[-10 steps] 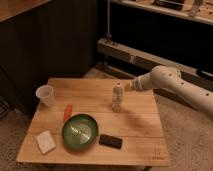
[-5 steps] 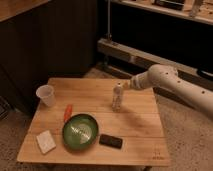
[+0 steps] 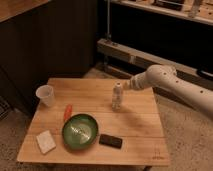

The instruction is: Knock the bottle over

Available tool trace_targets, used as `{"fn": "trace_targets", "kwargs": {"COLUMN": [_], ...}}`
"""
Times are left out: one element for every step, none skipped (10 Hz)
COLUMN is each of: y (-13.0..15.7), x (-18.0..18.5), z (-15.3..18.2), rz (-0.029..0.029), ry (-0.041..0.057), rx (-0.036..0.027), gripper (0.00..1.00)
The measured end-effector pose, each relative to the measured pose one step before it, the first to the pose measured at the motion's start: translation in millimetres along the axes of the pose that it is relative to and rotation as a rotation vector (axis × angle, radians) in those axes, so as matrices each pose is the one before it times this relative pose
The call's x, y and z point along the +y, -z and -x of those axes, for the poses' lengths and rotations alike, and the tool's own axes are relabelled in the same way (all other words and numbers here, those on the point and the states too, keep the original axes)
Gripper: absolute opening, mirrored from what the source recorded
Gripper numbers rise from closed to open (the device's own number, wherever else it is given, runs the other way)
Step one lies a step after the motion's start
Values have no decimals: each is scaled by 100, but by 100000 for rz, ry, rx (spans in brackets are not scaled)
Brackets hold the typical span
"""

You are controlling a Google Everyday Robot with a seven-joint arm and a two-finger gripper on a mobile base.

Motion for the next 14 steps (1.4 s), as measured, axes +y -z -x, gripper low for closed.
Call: {"fn": "trace_targets", "kwargs": {"y": [-226, -4, -189, -108, -16, -112, -287, -8, 205, -85, -119, -100, 23, 65], "x": [-268, 99, -263, -75, 113, -495, -498, -245, 339, -257, -401, -423, -284, -20], "z": [11, 205, -121, -95, -10, -119, -83, 100, 182, -196, -73, 1, 99, 148], "rz": [711, 1026, 366, 26, 746, 775, 571, 782, 1247, -149, 300, 590, 723, 727], "ry": [52, -235, 365, 25, -229, 204, 256, -73, 140, 112, 379, 233, 457, 350], "rx": [-10, -8, 129, -519, -1208, -295, -331, -313, -236, -178, -508, -578, -187, 4], "gripper": [2, 2, 2, 2, 2, 2, 2, 2, 2, 2, 2, 2, 2, 2]}}
